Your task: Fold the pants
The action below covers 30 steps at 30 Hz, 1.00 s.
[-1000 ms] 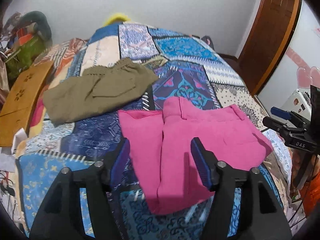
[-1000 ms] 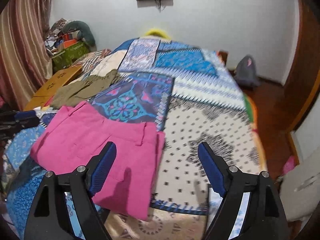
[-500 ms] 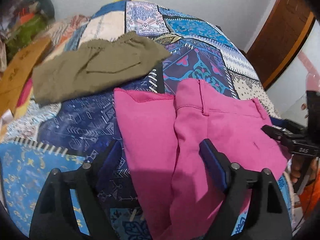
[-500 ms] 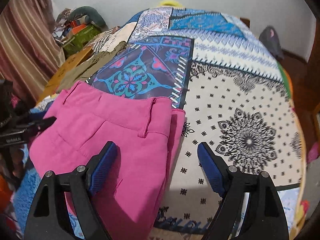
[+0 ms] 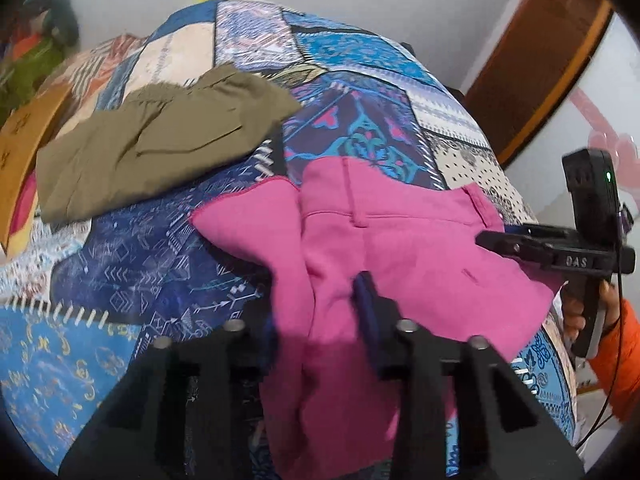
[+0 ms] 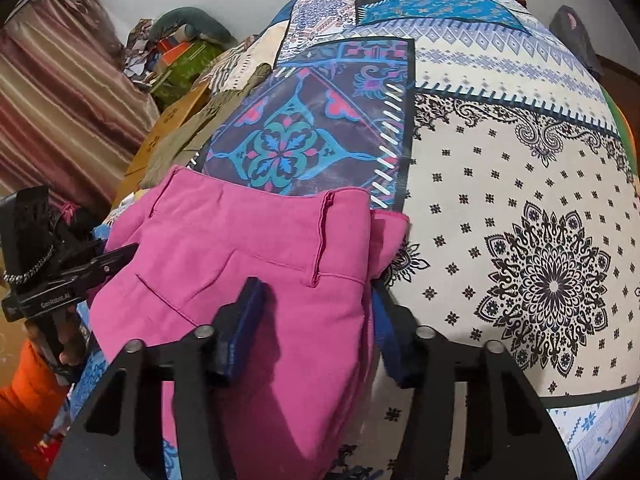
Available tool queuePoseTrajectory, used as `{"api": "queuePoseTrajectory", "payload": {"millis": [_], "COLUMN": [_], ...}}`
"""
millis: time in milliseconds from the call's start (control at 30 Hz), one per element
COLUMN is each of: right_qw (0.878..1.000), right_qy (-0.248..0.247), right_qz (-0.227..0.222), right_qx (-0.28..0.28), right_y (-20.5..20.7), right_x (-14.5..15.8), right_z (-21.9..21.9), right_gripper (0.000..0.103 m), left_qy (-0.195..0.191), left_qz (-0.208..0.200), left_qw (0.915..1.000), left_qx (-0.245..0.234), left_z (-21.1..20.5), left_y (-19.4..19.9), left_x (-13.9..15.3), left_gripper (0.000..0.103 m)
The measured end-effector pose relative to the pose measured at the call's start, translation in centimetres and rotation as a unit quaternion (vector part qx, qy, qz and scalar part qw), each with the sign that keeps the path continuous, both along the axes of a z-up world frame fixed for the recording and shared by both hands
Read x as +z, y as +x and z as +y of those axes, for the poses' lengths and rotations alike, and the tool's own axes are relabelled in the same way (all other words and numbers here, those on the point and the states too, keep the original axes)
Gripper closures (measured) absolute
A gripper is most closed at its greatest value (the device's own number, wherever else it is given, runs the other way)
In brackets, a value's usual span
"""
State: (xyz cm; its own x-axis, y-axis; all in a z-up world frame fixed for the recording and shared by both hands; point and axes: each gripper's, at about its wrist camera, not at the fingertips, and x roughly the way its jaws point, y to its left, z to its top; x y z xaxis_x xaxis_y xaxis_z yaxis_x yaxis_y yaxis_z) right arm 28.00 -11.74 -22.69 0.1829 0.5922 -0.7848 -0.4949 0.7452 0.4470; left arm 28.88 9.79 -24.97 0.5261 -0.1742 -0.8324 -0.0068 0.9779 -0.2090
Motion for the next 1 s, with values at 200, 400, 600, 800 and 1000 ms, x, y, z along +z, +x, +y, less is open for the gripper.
{"api": "queuePoseTrajectory", "payload": {"millis": [200, 400, 600, 800, 1000], "right_qw": [0.999, 0.996, 0.992, 0.988, 0.982], "right_qy": [-0.015, -0.025, -0.017, 0.003, 0.014], "right_qz": [-0.034, -0.082, -0.121, -0.154, -0.188], "right_qx": [-0.011, -0.002, 0.000, -0.002, 0.001], "right_y": [-0.4, -1.7, -2.6, -2.2, -0.8], "right_x": [1.4, 4.0, 7.4, 10.6, 13.1], "right_z": [0.0, 1.1, 2.0, 3.6, 6.9], "right_gripper": [0.086, 0.090, 0.090, 0.090, 0.090], "left_qy": [0.024, 0.026, 0.036, 0.050, 0.069], "left_qz": [-0.018, -0.044, -0.083, -0.126, -0.152], "left_qw": [0.9995, 0.9987, 0.9959, 0.9905, 0.9850], "left_qx": [-0.002, -0.001, 0.002, 0.023, 0.043], "left_z": [-0.4, -0.4, 0.0, 1.9, 5.0], "left_y": [-0.5, -1.8, -3.2, -3.8, -2.8], "left_x": [1.5, 3.7, 7.1, 10.7, 12.9], "left_gripper": [0.092, 0.094, 0.094, 0.094, 0.094]}}
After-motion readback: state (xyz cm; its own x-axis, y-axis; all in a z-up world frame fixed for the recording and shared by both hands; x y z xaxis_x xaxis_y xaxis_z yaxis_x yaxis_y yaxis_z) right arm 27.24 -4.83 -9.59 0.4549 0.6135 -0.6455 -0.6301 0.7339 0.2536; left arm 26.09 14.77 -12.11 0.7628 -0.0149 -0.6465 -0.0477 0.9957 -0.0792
